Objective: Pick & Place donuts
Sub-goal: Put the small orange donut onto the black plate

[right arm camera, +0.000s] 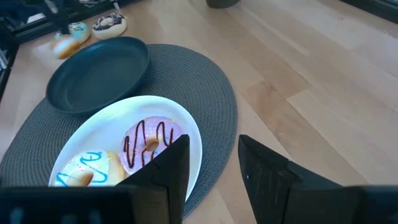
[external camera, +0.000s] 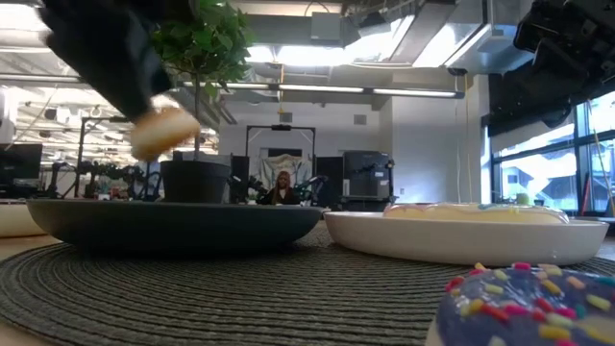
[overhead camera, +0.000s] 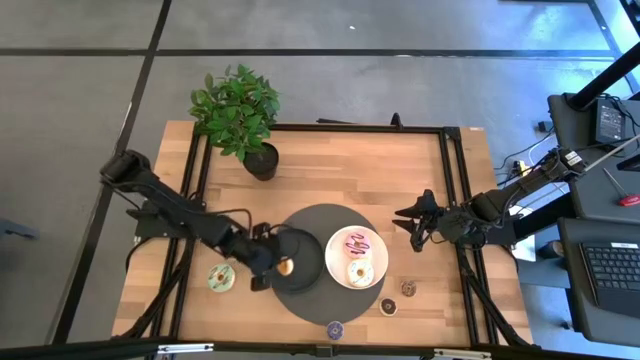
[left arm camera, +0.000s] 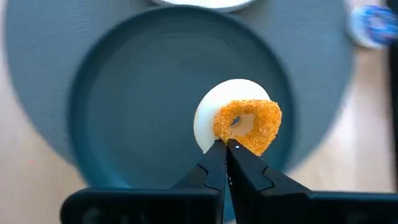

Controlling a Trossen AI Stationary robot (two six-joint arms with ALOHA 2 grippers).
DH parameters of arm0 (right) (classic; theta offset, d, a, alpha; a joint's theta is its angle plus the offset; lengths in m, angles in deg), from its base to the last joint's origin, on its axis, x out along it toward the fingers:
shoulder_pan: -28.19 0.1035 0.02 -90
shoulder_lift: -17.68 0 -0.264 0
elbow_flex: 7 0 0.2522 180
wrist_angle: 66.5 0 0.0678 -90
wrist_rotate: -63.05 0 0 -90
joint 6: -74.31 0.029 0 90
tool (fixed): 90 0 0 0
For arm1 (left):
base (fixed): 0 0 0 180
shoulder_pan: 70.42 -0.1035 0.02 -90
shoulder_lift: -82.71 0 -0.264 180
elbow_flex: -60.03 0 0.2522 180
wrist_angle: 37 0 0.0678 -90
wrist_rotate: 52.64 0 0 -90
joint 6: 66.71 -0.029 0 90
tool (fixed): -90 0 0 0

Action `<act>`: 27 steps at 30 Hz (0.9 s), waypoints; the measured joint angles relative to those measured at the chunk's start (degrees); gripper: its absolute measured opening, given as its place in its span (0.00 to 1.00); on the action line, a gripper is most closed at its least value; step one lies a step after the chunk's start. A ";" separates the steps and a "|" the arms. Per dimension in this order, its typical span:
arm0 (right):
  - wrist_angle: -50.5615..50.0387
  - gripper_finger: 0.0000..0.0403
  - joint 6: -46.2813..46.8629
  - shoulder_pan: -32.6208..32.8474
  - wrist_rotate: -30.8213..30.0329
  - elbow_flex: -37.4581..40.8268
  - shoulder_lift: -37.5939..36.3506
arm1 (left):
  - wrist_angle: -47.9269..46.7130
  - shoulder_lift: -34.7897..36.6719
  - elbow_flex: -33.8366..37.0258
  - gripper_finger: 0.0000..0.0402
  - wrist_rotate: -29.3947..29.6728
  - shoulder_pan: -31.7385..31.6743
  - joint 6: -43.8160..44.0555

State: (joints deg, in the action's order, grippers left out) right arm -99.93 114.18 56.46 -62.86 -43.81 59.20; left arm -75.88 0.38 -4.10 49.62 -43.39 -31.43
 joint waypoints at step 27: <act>0.05 0.35 0.09 0.02 -0.47 0.00 1.71 | -0.42 -6.26 -0.04 0.02 -10.90 -13.03 7.08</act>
State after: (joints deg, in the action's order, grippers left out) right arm -99.88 114.27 56.48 -63.33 -43.81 60.91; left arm -76.31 -5.89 -4.14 38.73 -56.43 -24.35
